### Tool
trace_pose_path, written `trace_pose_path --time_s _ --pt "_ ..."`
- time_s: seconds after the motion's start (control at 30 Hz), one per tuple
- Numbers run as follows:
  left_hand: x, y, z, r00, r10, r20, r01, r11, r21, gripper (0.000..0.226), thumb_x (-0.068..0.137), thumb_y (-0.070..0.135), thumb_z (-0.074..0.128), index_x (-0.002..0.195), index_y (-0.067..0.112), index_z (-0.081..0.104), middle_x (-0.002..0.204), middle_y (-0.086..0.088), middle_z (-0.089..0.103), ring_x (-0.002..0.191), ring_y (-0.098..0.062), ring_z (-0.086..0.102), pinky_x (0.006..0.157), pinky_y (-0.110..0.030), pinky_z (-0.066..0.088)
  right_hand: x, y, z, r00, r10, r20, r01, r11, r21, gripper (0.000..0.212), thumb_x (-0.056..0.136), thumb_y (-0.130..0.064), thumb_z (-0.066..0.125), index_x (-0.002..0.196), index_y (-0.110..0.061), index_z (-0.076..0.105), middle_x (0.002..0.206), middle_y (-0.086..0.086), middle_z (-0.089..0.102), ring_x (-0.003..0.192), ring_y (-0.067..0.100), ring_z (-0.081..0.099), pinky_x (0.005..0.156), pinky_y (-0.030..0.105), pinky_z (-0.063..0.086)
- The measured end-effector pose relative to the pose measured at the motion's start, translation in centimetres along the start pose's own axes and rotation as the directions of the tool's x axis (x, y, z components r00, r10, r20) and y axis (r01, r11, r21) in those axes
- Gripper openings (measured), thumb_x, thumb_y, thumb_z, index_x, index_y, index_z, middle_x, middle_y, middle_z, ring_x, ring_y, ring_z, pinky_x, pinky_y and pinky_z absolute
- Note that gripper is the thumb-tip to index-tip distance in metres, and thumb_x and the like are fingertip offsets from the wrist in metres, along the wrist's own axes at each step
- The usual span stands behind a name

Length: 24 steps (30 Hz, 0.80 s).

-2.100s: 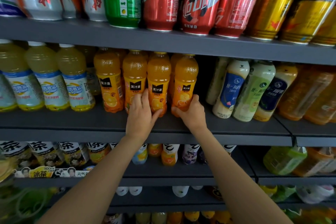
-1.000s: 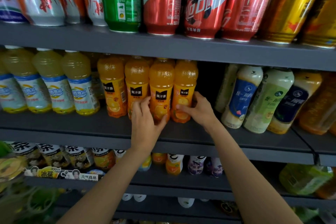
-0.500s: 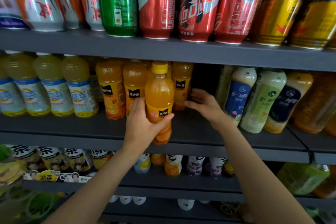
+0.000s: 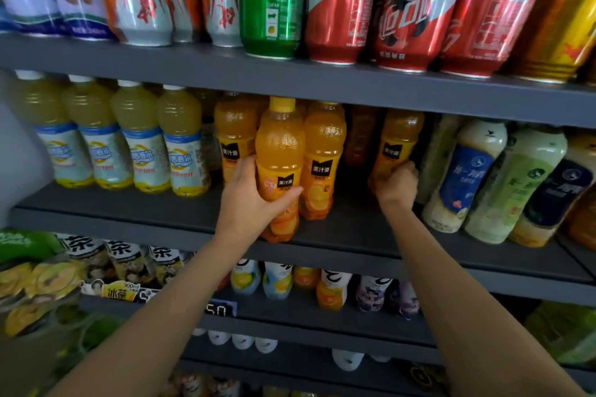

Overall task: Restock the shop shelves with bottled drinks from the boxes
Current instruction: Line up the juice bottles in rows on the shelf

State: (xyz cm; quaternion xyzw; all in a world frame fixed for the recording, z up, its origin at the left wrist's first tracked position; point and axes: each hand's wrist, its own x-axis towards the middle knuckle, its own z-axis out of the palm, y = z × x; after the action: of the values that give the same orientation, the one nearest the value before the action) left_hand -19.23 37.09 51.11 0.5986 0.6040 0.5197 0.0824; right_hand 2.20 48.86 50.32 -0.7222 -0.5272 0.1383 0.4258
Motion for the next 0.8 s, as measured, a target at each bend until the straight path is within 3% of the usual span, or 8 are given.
trace_pose_path --time_s 0.17,0.27,0.3,0.37,0.43,0.5,0.7,0.8 --pt "0.2 0.1 0.1 1.0 0.009 0.013 -0.009 1.0 0.018 0.068 0.067 0.045 0.075 0.118 0.012 0.044 0.114 -0.006 0.052 0.109 -0.023 0.052 0.093 -0.044 0.046 -0.9 -0.4 -0.2 0.999 0.011 -0.042 -0.011 1.0 -0.01 0.067 0.083 -0.015 0.067 0.134 0.004 0.028 0.136 0.024 0.037 0.123 0.039 0.042 0.098 0.043 0.038" --pt "0.2 0.0 0.2 0.999 0.032 0.01 -0.032 0.999 0.024 0.069 0.067 0.042 0.075 0.118 0.01 0.043 0.113 -0.008 0.051 0.109 -0.024 0.052 0.093 -0.042 0.046 -3.9 -0.7 0.4 0.924 -0.231 -0.304 0.256 0.965 0.046 0.055 0.086 -0.01 0.063 0.132 0.004 0.037 0.133 0.022 0.04 0.122 0.033 0.043 0.101 0.036 0.038" --pt "0.3 -0.1 0.2 0.999 0.038 0.009 -0.038 0.999 0.021 0.07 0.067 0.042 0.075 0.119 0.009 0.043 0.114 -0.008 0.051 0.11 -0.025 0.052 0.093 -0.042 0.046 -4.9 -1.0 0.9 0.882 -0.344 -0.323 0.383 0.921 0.067 0.045 0.087 -0.008 0.061 0.127 0.004 0.044 0.129 0.02 0.046 0.118 0.03 0.048 0.1 0.032 0.04" --pt "0.4 -0.3 0.2 0.999 0.049 0.001 -0.049 0.999 0.015 0.072 0.066 0.042 0.075 0.12 0.008 0.042 0.116 -0.01 0.051 0.111 -0.025 0.051 0.093 -0.041 0.045 -4.9 -2.0 2.2 0.853 -0.482 -0.203 0.509 0.854 0.112 0.035 0.09 -0.006 0.057 0.123 0.003 0.051 0.12 0.017 0.056 0.112 0.025 0.055 0.097 0.026 0.043" --pt "0.4 -0.5 0.3 0.998 0.057 -0.01 -0.056 0.998 0.006 0.072 0.066 0.041 0.075 0.12 0.007 0.042 0.116 -0.01 0.05 0.111 -0.025 0.051 0.093 -0.04 0.044 -2.7 -3.1 3.6 0.918 -0.395 -0.031 0.394 0.903 0.171 0.041 0.092 -0.008 0.052 0.131 0.002 0.043 0.129 0.018 0.051 0.119 0.026 0.051 0.097 0.023 0.038" --pt "0.4 -0.7 0.6 0.998 0.057 -0.007 -0.057 0.998 -0.004 0.073 0.066 0.043 0.074 0.121 0.01 0.04 0.117 -0.009 0.05 0.112 -0.024 0.05 0.095 -0.042 0.044 0.0 -4.0 4.5 0.965 -0.238 0.11 0.218 0.961 0.17 0.052 0.094 -0.01 0.05 0.14 0.001 0.029 0.141 0.019 0.039 0.131 0.029 0.04 0.105 0.029 0.033" --pt "0.7 -1.4 1.0 0.996 0.086 -0.004 -0.086 0.994 -0.063 0.074 0.06 0.06 0.07 0.116 0.025 0.035 0.115 0.0 0.049 0.108 -0.016 0.049 0.09 -0.033 0.042 4.8 -5.0 5.8 0.985 -0.008 0.171 -0.031 0.973 0.229 0.034 0.095 -0.016 0.05 0.124 0.0 0.044 0.127 0.019 0.052 0.119 0.029 0.05 0.095 0.031 0.038" --pt "0.9 -1.9 1.3 0.996 0.086 -0.014 -0.087 0.993 -0.074 0.077 0.059 0.065 0.072 0.114 0.03 0.033 0.116 -0.001 0.052 0.108 -0.015 0.051 0.091 -0.035 0.044 4.8 -5.0 6.6 0.99 0.017 0.137 -0.052 0.966 0.255 0.029 0.094 -0.013 0.05 0.12 -0.001 0.047 0.124 0.016 0.054 0.117 0.028 0.052 0.093 0.03 0.041"
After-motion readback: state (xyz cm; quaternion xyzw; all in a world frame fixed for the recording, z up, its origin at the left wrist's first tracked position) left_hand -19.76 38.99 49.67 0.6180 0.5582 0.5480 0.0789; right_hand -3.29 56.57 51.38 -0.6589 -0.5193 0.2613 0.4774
